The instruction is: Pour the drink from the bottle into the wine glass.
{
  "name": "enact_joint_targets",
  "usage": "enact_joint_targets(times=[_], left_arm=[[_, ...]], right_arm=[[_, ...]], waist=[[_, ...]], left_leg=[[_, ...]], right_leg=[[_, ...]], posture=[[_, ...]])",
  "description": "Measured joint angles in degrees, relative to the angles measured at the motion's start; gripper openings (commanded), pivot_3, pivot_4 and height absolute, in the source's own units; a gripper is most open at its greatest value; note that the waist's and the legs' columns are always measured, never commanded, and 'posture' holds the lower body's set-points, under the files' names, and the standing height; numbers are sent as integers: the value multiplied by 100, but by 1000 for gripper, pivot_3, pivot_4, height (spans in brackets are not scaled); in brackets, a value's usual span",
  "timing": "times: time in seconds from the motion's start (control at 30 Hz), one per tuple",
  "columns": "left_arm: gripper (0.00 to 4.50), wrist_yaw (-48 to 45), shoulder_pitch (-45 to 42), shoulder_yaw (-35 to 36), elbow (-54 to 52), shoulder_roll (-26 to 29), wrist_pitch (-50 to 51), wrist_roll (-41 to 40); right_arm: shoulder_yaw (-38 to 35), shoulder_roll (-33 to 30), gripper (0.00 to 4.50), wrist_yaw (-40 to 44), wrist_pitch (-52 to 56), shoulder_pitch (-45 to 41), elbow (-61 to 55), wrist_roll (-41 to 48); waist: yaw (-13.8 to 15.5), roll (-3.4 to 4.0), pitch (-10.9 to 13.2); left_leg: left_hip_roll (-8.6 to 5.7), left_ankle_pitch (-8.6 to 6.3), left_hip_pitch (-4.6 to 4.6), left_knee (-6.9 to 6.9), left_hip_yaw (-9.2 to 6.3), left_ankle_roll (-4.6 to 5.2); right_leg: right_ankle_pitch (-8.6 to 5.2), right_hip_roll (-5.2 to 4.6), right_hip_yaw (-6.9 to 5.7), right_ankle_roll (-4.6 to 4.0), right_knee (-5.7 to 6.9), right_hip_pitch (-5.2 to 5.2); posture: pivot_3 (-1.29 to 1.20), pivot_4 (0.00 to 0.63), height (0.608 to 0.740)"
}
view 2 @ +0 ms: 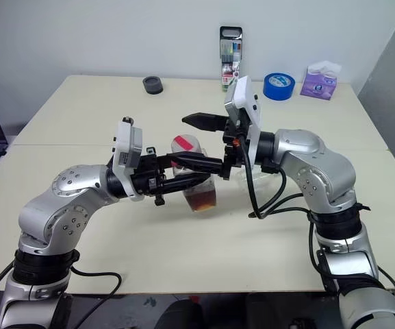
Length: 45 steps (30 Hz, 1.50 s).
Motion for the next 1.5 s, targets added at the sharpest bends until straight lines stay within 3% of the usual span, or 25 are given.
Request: enact_joint_targets(times=[0.6, 1.0, 1.27, 1.5], left_arm=[[1853, -106, -62, 0, 68, -3, -20, 6], [1853, -115, -61, 0, 65, -17, -26, 10], [1853, -68, -57, 0, 26, -14, -22, 9], [1853, -7, -38, 0, 25, -7, -19, 10]], right_arm=[[-207, -503, 4459, 110, 389, 53, -239, 386], [-232, 51, 4459, -300, 687, 67, -579, 736], [-183, 34, 1772, -247, 516, 68, -480, 588], [-123, 20, 1771, -198, 370, 69, -469, 446]], waist=[[-2, 0, 0], [1, 0, 0], [0, 0, 0], [0, 0, 0]], left_leg=[[0, 0, -1, 0, 0, 1], [0, 0, -1, 0, 0, 0], [0, 0, 0, 0, 0, 1], [0, 0, 0, 0, 0, 0]], right_leg=[[0, 0, 0, 0, -1, 0], [0, 0, 0, 0, -1, 0], [0, 0, 0, 0, 0, 0], [0, 0, 0, 0, 0, 0]], posture=[[0, 150, 740], [0, 150, 740], [0, 150, 740], [0, 150, 740]])
